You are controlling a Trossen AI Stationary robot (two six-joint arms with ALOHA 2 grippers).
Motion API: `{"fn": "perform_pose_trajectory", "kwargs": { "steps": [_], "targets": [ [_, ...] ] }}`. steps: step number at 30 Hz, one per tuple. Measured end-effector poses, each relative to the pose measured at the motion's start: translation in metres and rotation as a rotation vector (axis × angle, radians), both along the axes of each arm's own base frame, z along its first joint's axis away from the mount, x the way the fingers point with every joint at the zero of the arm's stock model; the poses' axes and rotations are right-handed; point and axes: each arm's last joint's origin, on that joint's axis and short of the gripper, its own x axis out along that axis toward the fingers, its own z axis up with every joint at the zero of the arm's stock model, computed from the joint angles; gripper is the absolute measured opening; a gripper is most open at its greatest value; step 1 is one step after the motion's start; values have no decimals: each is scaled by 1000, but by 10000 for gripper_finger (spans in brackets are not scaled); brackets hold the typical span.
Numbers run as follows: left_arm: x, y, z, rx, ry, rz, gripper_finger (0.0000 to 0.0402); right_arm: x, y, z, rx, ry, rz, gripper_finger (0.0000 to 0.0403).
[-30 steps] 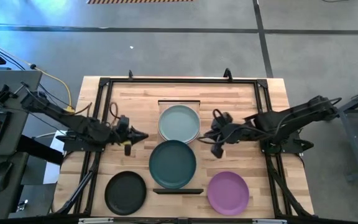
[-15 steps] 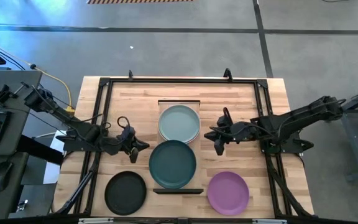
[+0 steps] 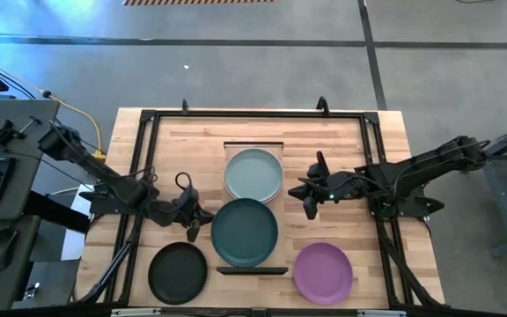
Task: Place and stack plates onto a shelf
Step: Stack the dark blue plate on top of the white plate on the shelf
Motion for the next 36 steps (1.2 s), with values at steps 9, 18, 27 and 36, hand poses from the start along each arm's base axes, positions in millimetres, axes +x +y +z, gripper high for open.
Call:
{"fn": "perform_pose_trajectory", "kwargs": {
  "steps": [9,18,27,36],
  "targets": [
    [6,-16,-10,-13,2,-53,0,15,7,-3,61,-38,12,0],
    [-2,-26,-7,-66,-2,-85,0,37,30,15,-49,102,146,0],
    [-5,-28,-9,-57,-4,-41,0,42,12,30,-140,137,98,0],
    [-15,-37,-15,-104,80,-93,0,22,38,18,-21,318,357,0]
  ]
}}
